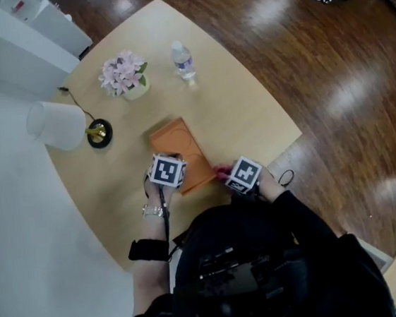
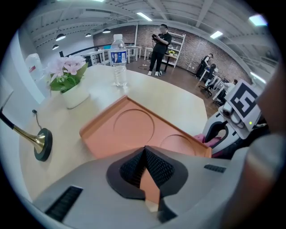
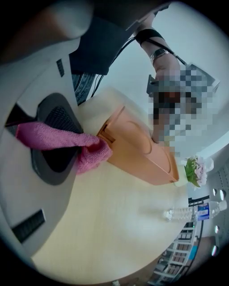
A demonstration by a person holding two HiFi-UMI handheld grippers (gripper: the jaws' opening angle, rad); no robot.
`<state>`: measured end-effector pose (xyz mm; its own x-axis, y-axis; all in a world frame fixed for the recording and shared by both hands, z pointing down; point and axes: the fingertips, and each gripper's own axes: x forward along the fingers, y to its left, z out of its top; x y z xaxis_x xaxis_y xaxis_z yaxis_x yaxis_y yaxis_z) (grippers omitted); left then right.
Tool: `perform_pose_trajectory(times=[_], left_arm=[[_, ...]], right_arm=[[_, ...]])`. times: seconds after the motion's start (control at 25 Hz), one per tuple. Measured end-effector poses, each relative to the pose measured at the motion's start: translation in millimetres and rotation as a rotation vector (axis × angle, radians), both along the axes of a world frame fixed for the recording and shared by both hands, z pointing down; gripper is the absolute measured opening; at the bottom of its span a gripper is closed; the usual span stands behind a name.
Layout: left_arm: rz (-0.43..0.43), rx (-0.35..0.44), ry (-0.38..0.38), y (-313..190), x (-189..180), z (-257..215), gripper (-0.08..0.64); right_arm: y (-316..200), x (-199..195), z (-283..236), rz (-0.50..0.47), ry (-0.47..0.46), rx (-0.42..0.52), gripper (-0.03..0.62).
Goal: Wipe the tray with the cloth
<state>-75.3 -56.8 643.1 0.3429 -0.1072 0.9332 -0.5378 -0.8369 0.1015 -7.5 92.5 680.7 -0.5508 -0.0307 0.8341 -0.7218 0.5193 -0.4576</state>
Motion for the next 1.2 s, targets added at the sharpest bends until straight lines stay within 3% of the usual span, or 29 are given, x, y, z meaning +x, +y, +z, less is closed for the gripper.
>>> perform_pose_trajectory(times=[0.16,0.4,0.56,0.8,0.96,1.2], left_arm=[[0.032,0.016,0.015,0,3,-1,0.003],[0.018,0.012,0.056,2,6,0,0.003],[-0.022,-0.008,0.124,16,4,-11,0.002],[-0.117,0.026,0.217,56,-26,-38,0.002],[-0.189,0.002,0.203,77,-62,-36,0.002],[-0.31,-0.099,0.169,110,-97,-12,0.002]], right_arm=[[7,3,-14,0.062,-0.005,0.022,0.091],[-13,6,-64,0.146,-0.038,0.13,0.091],[-27,3,-96,0.18,-0.076,0.213,0.091],[-43,14,-91,0.211,-0.045,0.239,0.091],[-85,30,-90,0.204,0.004,0.288,0.091],[-191,46,-80,0.129,0.082,0.374,0.092]])
